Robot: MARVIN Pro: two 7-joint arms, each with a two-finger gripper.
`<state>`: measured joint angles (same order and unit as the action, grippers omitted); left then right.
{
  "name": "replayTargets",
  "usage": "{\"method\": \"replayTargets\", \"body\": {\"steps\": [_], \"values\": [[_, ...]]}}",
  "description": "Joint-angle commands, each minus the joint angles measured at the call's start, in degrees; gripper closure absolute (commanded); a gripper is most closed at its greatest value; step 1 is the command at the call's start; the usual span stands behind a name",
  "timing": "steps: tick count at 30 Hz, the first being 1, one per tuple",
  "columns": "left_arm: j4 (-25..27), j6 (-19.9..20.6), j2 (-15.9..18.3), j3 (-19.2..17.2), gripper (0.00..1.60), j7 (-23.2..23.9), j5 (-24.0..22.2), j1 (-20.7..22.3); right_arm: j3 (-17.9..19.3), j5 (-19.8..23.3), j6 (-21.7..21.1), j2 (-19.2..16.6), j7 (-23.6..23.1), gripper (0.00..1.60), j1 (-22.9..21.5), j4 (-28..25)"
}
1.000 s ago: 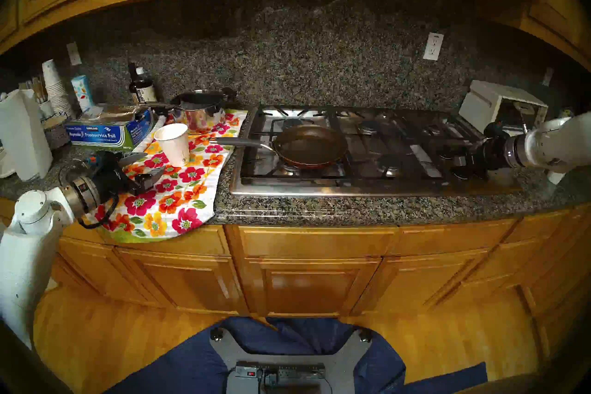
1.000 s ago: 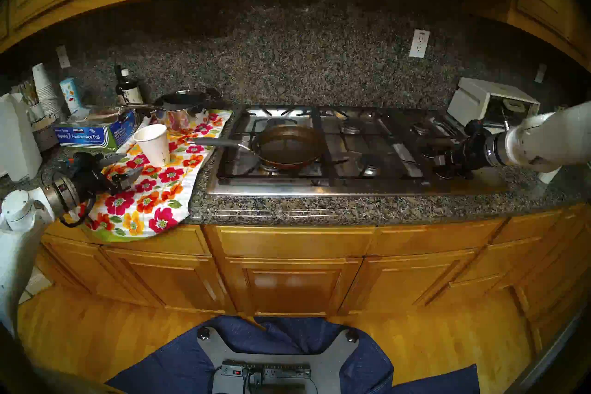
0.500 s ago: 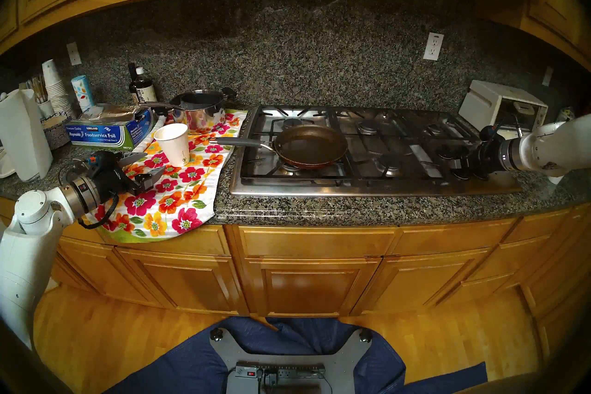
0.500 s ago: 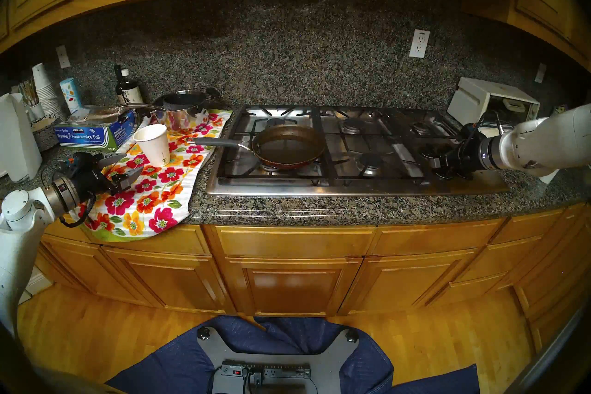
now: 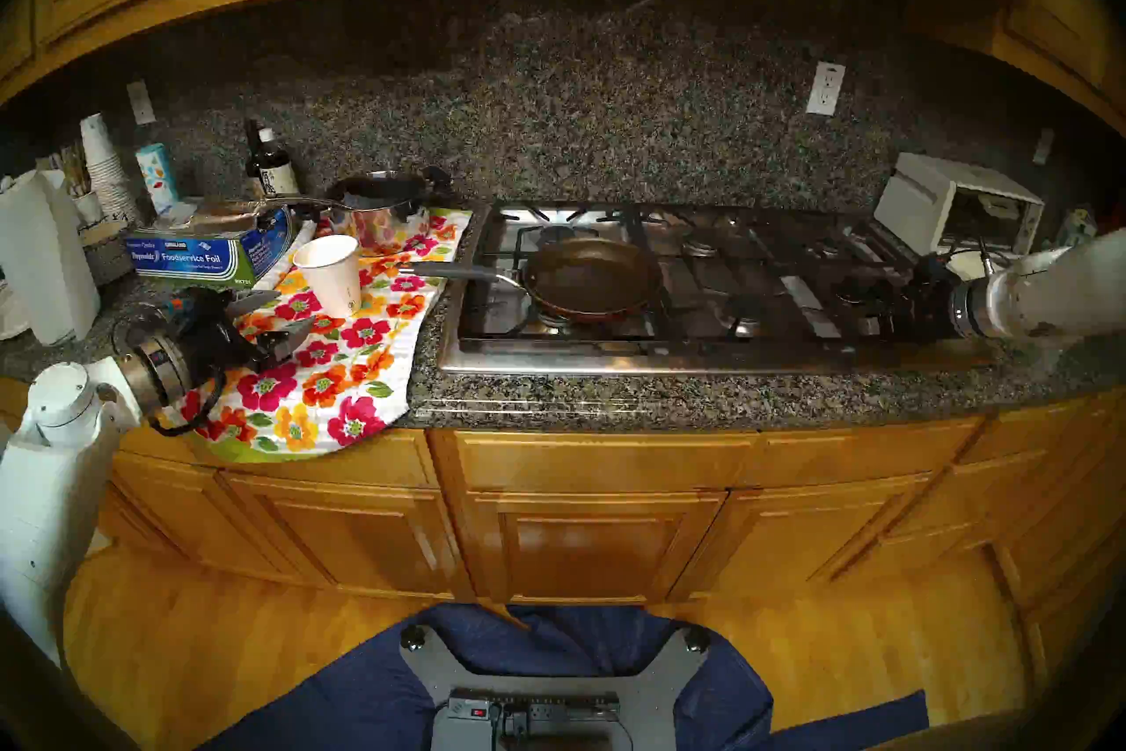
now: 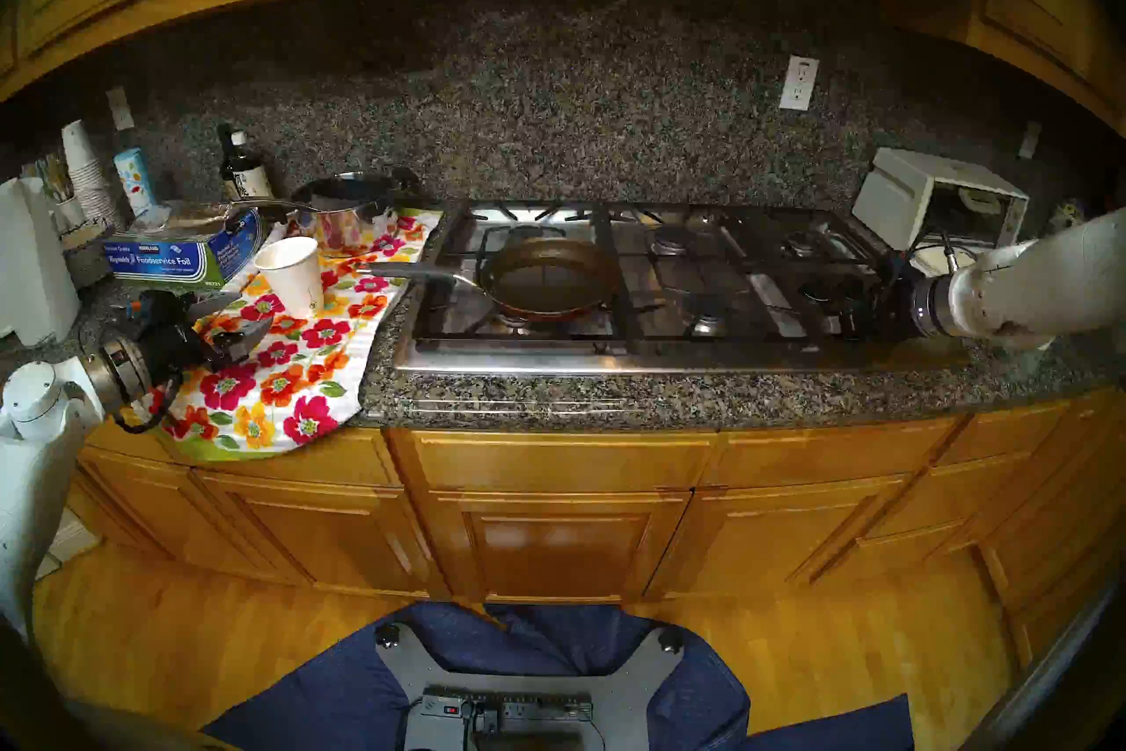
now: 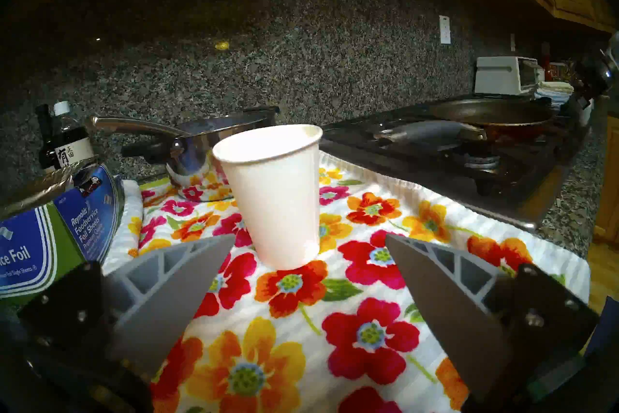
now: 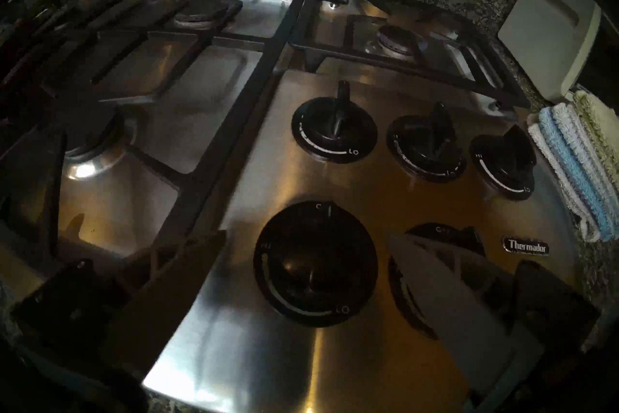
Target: Pick up the water cup, pour water into the pot, turn on the stove
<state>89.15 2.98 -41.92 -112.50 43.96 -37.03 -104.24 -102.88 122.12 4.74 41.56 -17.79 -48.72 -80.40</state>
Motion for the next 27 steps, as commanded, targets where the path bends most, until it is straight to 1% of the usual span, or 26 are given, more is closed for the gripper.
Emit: {"method": "replayTargets", "body": {"steps": [1,3,4,5,6,7,9,12,14,17,18,21,23,27], "values": [[1.1,-0.3,0.5,-1.4,0.00,-0.1,-0.6,1.0,1.3,0.1,0.7,0.3,-0.6,0.00,-0.8,2.7],[1.1,-0.3,0.5,-1.4,0.00,-0.1,-0.6,1.0,1.4,0.1,0.8,0.3,-0.9,0.00,-0.3,3.2],[1.1,-0.3,0.5,-1.4,0.00,-0.1,-0.6,1.0,1.5,0.1,0.8,0.3,-1.0,0.16,0.0,3.5],[1.1,-0.3,0.5,-1.4,0.00,-0.1,-0.6,1.0,1.6,0.1,0.9,0.3,-1.2,0.70,0.3,3.8],[1.1,-0.3,0.5,-1.5,0.00,-0.1,-0.6,1.0,1.7,0.0,0.8,0.3,-1.4,1.04,0.7,4.0],[1.1,-0.3,0.4,-1.5,0.00,-0.1,-0.6,1.0,1.7,0.1,0.8,0.3,-1.6,1.23,1.0,4.2],[1.1,-0.3,0.4,-1.5,0.00,-0.2,-0.6,1.0,1.7,0.1,0.7,0.1,-1.9,1.26,1.6,4.3],[1.1,-0.3,0.4,-1.5,0.00,-0.2,-0.6,1.0,1.7,0.4,0.7,-0.2,-2.4,1.20,2.3,4.2],[1.1,-0.3,0.4,-1.5,0.00,-0.2,-0.6,1.0,1.8,0.6,0.9,-0.4,-2.7,1.27,2.8,4.3],[1.1,-0.3,0.4,-1.5,0.00,-0.2,-0.6,1.0,2.0,0.8,1.1,-0.2,-2.6,1.25,3.7,4.2],[1.1,-0.3,0.4,-1.5,0.00,-0.2,-0.6,1.0,2.1,0.9,1.2,-0.2,-2.7,1.27,3.9,4.2],[1.1,-0.3,0.4,-1.5,0.00,-0.2,-0.6,1.0,2.3,1.1,1.4,-0.1,-2.7,1.42,4.8,4.2],[1.1,-0.3,0.4,-1.5,0.00,-0.2,-0.6,1.0,2.3,1.2,1.5,0.0,-2.9,1.60,5.0,4.3],[1.1,-0.3,0.4,-1.5,0.00,-0.2,-0.6,1.0,2.0,1.4,1.7,0.1,-3.0,1.60,5.0,4.4]]}}
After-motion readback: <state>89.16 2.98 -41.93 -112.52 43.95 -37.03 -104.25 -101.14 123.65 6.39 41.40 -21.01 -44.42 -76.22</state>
